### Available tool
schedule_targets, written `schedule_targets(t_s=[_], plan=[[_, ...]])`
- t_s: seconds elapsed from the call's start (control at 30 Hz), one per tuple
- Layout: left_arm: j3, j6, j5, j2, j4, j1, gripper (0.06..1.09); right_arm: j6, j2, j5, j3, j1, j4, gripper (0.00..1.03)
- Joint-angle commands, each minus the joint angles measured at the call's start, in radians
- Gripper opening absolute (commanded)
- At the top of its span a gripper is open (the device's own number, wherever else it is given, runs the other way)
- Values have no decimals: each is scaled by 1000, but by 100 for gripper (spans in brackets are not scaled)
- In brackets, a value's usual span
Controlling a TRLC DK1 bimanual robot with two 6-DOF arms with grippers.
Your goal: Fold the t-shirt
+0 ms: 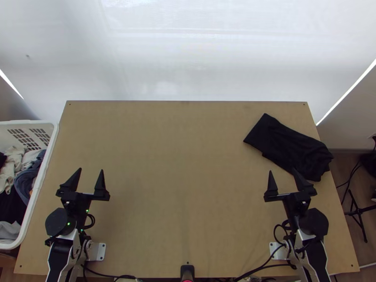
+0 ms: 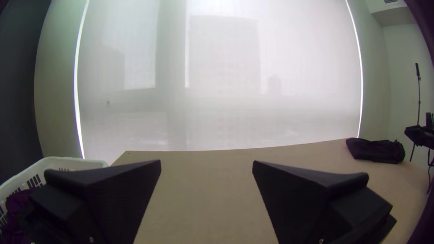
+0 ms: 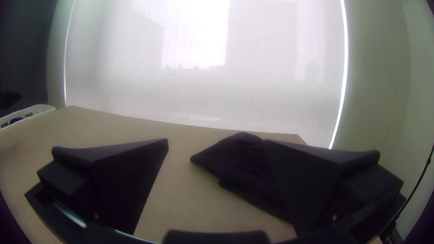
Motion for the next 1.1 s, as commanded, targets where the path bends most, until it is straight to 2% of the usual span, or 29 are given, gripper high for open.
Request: schedule_targets(t_s=[0.0,0.23,0.4,0.47,0.53,0.6,0.8,1.07], plan=[[1,-1,2,0,-1,-27,104,0,0,0,1,0,0,98],[1,-1,2,0,-1,-27,104,0,0,0,1,0,0,98],[1,-39,8,-3,1,-55,104,0,0,0,1,0,0,98],[10,-30,8,-3,7,-58,104,0,0,0,1,2,0,98],[56,2,-4,-3,-50,-58,104,0,0,2,1,0,0,98],[86,16,-6,-3,-28,-58,104,0,0,0,1,0,0,98],[271,83,-24,8,65,-22,104,0,0,2,1,2,-1,98],[663,106,-52,236,84,103,104,0,0,0,1,0,0,98]])
